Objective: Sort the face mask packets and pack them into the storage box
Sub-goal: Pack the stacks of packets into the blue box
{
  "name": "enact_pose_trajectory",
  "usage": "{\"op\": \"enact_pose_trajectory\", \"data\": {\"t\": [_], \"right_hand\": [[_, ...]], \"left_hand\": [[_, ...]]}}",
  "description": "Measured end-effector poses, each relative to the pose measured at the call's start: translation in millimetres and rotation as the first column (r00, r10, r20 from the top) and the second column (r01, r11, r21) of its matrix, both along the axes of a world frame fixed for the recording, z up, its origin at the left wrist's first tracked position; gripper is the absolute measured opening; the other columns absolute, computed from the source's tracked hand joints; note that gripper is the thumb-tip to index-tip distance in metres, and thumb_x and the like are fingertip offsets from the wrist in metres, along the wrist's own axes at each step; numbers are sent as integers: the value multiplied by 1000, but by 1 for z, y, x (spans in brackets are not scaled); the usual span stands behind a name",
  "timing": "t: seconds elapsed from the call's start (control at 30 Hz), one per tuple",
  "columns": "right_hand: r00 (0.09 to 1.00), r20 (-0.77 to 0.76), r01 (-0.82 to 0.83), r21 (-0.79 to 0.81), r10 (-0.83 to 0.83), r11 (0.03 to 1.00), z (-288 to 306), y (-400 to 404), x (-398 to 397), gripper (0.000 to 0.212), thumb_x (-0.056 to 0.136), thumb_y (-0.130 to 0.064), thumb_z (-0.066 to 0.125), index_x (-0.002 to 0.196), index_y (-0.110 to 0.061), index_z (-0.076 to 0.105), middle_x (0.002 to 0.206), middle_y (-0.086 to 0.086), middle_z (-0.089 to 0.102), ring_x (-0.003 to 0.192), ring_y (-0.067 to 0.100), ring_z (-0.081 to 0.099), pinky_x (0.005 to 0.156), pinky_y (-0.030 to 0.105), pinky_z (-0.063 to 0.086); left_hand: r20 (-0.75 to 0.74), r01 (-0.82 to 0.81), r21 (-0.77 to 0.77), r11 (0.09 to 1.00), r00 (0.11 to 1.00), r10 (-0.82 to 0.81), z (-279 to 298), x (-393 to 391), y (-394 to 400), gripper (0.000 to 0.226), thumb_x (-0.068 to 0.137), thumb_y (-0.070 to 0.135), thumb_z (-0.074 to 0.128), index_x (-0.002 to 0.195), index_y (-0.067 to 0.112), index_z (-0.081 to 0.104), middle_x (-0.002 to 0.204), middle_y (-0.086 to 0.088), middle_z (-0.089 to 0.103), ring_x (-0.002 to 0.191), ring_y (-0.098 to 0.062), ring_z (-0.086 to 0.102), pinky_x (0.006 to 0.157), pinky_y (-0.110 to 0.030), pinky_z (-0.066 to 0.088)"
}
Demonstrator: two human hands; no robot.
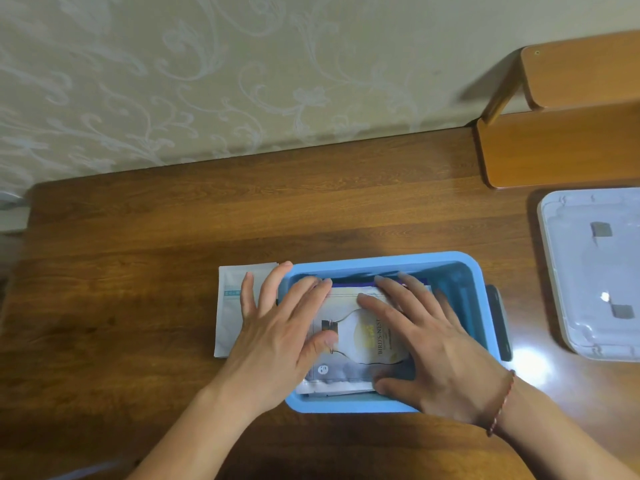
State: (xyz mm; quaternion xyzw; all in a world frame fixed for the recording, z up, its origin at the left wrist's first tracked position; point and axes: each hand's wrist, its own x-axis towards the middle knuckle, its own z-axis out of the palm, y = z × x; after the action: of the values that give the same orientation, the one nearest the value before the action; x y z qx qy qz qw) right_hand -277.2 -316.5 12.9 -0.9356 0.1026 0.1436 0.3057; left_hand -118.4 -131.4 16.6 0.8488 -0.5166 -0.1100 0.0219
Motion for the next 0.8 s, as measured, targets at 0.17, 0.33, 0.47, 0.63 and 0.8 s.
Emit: {"op": "enact_pose_trajectory", "data": {"t": [0.17, 0.33, 0.47, 0.63, 0.8], "right_hand": [[991, 136, 27, -74, -17, 997, 3, 2, -4, 92, 72, -69, 56, 151, -38, 21, 162, -10, 14, 150, 19, 7, 118, 56, 14], [884, 400, 220, 101, -242, 970, 17, 15, -15, 58, 83, -47, 64, 134, -21, 55, 145, -9, 47, 140, 14, 37, 115, 42, 31], [718, 556, 304, 291, -419, 907, 36, 55, -20, 28, 84, -20, 67, 110, -11, 68, 121, -2, 64, 117, 18, 60, 97, 31, 48], [923, 167, 225, 497, -347, 838, 41, 141, 33, 42, 92, -23, 64, 133, -19, 56, 141, -4, 54, 132, 7, 47, 108, 17, 36], [894, -135, 413, 615, -427, 672, 7, 228, 99, 72, 95, -46, 52, 151, -40, 7, 161, -22, -2, 146, -5, -3, 122, 26, 7]], "left_hand": [[-225, -166, -450, 878, 972, 68, -3, 7, 11, 40, 103, 44, 37, 132, 21, 53, 137, -1, 54, 134, -24, 43, 111, -55, 34], [-504, -646, -619, 448, 763, 404, -16, 16, 28, 28, 101, 24, 47, 124, 14, 59, 128, -5, 59, 123, -15, 54, 103, -29, 45], [-751, -985, -162, 62, 164, 640, -40, 29, 45, 24, 99, 24, 56, 122, 32, 57, 137, 3, 52, 126, -12, 50, 94, -27, 46], [-760, -993, 81, 88, -5, 650, -49, 40, 64, 45, 98, 30, 58, 142, 25, 45, 145, -2, 45, 128, -20, 47, 81, -28, 46], [-848, -984, 163, 74, -102, 520, -59, 59, 93, 37, 99, 20, 57, 136, 14, 53, 137, -3, 55, 121, -20, 54, 97, -37, 47]]}}
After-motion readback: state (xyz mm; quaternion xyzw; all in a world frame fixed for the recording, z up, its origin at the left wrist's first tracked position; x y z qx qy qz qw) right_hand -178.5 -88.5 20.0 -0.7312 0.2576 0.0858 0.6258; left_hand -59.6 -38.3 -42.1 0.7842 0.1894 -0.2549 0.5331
